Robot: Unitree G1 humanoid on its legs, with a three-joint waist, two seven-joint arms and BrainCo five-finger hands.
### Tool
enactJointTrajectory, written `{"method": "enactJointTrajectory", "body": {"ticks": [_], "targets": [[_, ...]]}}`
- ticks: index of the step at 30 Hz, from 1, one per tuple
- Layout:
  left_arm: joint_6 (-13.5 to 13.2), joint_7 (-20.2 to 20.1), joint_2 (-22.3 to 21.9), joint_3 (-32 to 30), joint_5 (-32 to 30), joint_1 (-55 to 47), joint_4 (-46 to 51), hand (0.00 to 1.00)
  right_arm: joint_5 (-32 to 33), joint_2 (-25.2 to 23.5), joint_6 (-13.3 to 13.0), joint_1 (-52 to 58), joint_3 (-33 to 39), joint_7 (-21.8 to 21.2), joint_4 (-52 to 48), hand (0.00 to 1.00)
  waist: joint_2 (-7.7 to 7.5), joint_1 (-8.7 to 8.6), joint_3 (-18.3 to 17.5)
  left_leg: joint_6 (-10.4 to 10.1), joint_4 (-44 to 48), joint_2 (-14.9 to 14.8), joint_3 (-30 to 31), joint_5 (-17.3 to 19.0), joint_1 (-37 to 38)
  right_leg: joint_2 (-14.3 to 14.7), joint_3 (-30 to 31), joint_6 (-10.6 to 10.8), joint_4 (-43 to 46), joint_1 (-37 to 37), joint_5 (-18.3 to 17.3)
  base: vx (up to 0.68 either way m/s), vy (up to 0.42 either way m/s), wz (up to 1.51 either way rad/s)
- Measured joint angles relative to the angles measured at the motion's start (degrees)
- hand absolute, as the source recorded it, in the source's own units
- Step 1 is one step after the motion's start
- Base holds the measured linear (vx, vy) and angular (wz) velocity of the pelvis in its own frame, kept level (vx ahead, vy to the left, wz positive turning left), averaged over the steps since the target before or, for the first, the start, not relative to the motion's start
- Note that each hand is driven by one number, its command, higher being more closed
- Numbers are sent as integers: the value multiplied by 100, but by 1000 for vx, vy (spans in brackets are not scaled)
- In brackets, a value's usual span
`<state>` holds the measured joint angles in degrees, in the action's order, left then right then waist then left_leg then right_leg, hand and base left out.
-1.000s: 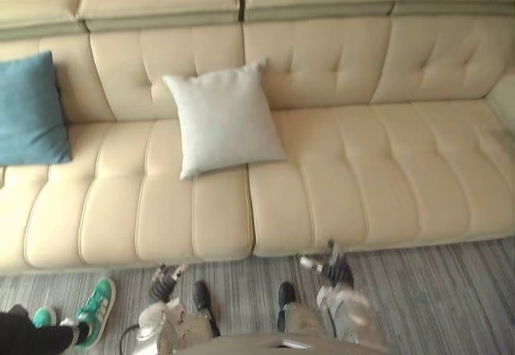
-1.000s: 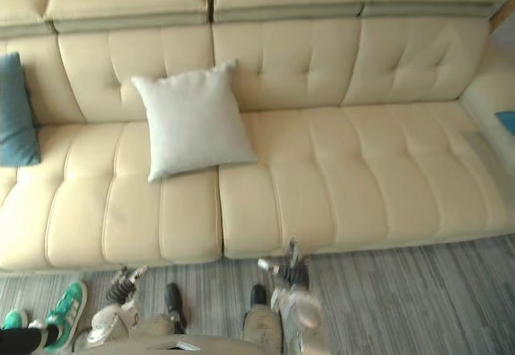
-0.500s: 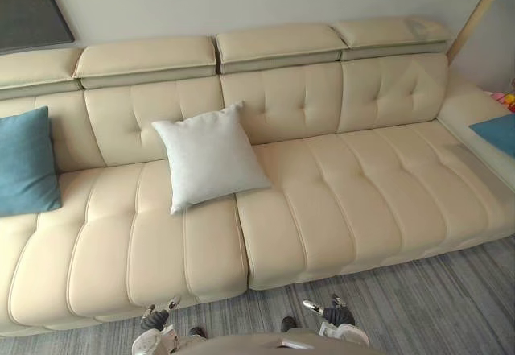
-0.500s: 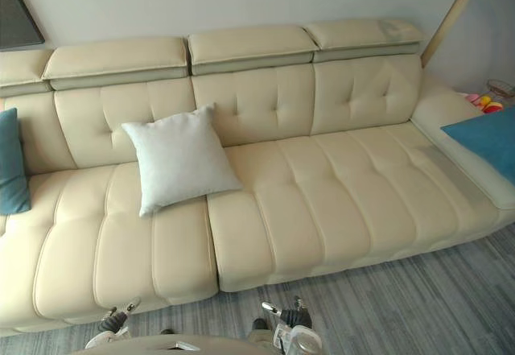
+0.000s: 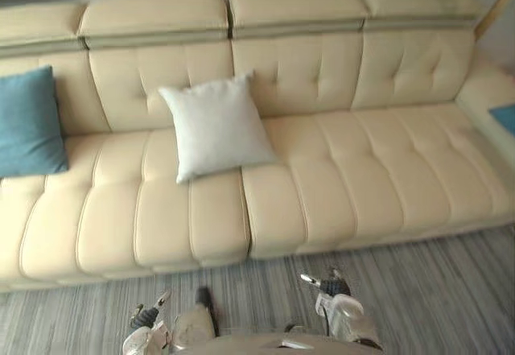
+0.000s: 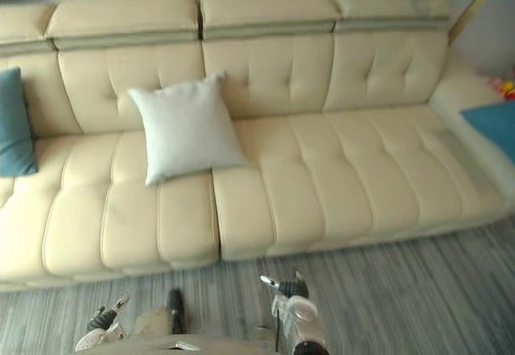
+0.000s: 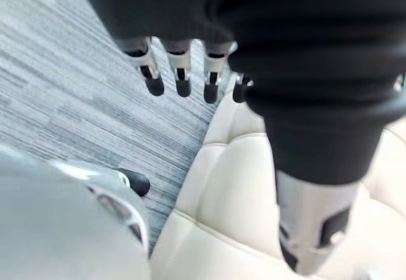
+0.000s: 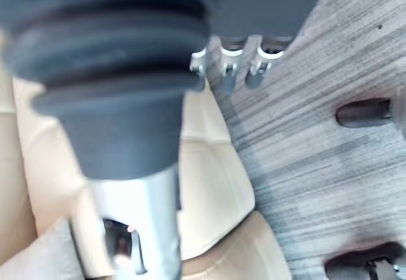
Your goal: Pick up cushions and gather them together orderly.
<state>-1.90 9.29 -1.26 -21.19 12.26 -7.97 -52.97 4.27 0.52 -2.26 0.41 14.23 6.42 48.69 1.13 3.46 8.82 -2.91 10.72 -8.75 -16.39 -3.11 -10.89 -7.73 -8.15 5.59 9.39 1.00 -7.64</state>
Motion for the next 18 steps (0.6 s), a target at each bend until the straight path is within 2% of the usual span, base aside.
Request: {"method": "enactJointTrajectory", "body": {"ticks": [2, 3, 4, 5, 6, 7, 8, 9, 10, 11, 14, 16, 18], "targets": [[2, 4, -82, 6, -5, -132, 4, 0, -5, 14, 6, 76, 4, 19, -1, 0, 104, -41, -36, -106, -377, -23, 21, -196, 159, 35, -52, -17, 132, -83, -10, -278, -51, 4], [4, 5, -74, 5, -8, -161, 6, 0, -4, 14, 7, 157, 33, 25, -6, 0, 43, -71, -64, -219, -546, 12, 23, -156, 225, -34, -50, -90, 119, -144, 32, -187, -15, -1], [2, 3, -35, 3, -10, -170, 13, 0, -3, -19, 4, 184, 56, 29, -6, 0, 15, -74, -70, -236, -514, 27, 43, -77, 200, -55, -40, -99, 111, -172, 50, -146, 23, -17], [3, -2, -16, -26, -10, -174, 21, 0, -1, 5, 17, 234, 117, 33, 30, 0, -37, -41, -44, 11, 213, 66, 92, 126, 112, -166, 16, -114, 169, -254, 88, -94, 27, -27], [2, -2, -16, -41, -11, -195, 22, 0, -1, 8, 23, 267, 188, 33, 30, 0, -63, -44, -57, 77, 555, 91, 99, 219, 127, -212, 55, -95, 169, -270, 109, -115, 44, -46], [3, 0, -56, -65, -15, -226, 20, 0, -2, 21, 22, 328, 232, 42, 17, 0, -74, -54, -61, 63, 976, 155, 96, 621, 266, -233, 204, -91, 151, -282, 142, -114, 83, -61], [5, -13, -86, -118, -14, -239, 0, 0, -2, 16, 24, 399, 239, 35, 11, 0, -65, -72, -64, -53, 1122, 172, 172, 1104, 512, -183, 414, -63, 120, -332, 179, -114, 113, -71], [6, -14, -90, -157, -14, -240, -6, 0, -2, -1, 26, 440, 260, 33, 15, 0, -60, -74, -67, -92, 1114, 181, 290, 1309, 625, -141, 505, -52, 91, -361, 226, -111, 165, -87], [7, -22, -110, -234, -9, -250, -8, 0, -3, -25, 26, 485, 293, 32, 47, 0, -59, -51, -72, -241, 981, 221, 475, 1645, 754, -35, 734, -3, 18, -420, 319, -103, 163, -112], [13, -62, -54, -298, -10, -297, -15, 0, -2, -33, 64, 512, 358, 26, 238, 0, -128, -37, -189, -282, 696, 353, 278, 1738, 849, 1, 1106, -69, -282, -477, 507, -107, 177, -111], [15, -95, 93, -286, -10, -395, -67, 0, 7, -146, 143, 621, 487, 14, 417, 0, -340, -164, -425, -289, 206, 509, -6, 1730, 1001, 110, 1184, -176, -509, -475, 875, 11, 114, -89], [15, -101, 103, -243, -16, -344, -134, 0, 7, -143, 148, 620, 543, 12, 425, 0, -316, -169, -458, -253, 82, 619, -15, 1710, 1049, 111, 1258, -225, -683, -468, 962, 35, 54, -60], [46, -167, 163, -86, -20, -242, -336, 0, 20, -135, 143, 627, 681, 5, 422, 0, -264, -226, -485, -152, -106, 684, -139, 1570, 1221, 150, 1416, -153, -733, -473, 1022, 98, 68, -49]]}}
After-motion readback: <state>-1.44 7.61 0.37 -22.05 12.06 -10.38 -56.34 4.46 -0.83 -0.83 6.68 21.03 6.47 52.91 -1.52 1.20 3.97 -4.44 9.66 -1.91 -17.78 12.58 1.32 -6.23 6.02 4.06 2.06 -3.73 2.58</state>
